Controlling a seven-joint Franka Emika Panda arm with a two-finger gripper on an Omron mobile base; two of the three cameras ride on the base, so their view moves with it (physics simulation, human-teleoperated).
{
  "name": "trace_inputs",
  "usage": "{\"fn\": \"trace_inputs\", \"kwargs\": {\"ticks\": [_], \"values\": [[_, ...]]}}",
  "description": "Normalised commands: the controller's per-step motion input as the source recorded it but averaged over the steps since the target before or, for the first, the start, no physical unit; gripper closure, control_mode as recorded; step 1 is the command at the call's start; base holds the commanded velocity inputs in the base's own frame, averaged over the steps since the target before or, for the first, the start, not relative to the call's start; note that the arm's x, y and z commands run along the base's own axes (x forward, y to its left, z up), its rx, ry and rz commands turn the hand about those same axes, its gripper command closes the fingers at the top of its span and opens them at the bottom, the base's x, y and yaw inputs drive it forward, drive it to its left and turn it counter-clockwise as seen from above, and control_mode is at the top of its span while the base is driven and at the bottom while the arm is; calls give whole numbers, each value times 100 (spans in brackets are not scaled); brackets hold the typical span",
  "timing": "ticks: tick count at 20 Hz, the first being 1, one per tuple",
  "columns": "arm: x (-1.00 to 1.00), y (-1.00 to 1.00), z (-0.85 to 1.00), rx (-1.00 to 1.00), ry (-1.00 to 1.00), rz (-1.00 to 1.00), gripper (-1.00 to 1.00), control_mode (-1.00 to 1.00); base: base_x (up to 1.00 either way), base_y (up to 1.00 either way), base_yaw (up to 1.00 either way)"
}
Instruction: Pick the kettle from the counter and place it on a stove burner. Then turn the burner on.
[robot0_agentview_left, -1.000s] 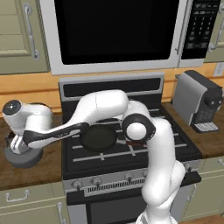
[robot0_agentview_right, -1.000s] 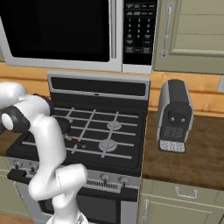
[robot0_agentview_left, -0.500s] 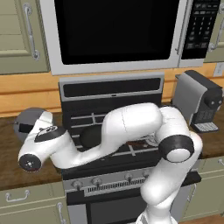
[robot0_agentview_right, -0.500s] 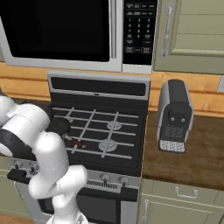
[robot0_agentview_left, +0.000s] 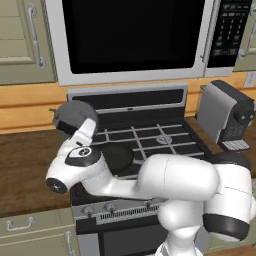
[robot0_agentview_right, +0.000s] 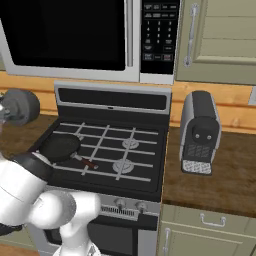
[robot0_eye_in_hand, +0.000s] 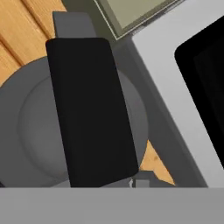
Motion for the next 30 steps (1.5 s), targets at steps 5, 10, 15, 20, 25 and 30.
{"fn": "trace_inputs", "kwargs": {"ticks": [5,10,15,20,25,30], "values": [[2,-100,16,28,9,-43,100,-100,0,0,0],[0,-100,0,26,17,-41,100,-100,0,0,0],[0,-100,-1,29,20,-26,100,-100,0,0,0],[0,-100,-8,34,17,-11,100,-100,0,0,0],[0,-100,-24,44,22,-1,100,-100,0,0,0],[2,-100,-3,40,12,0,100,-100,0,0,0]]}}
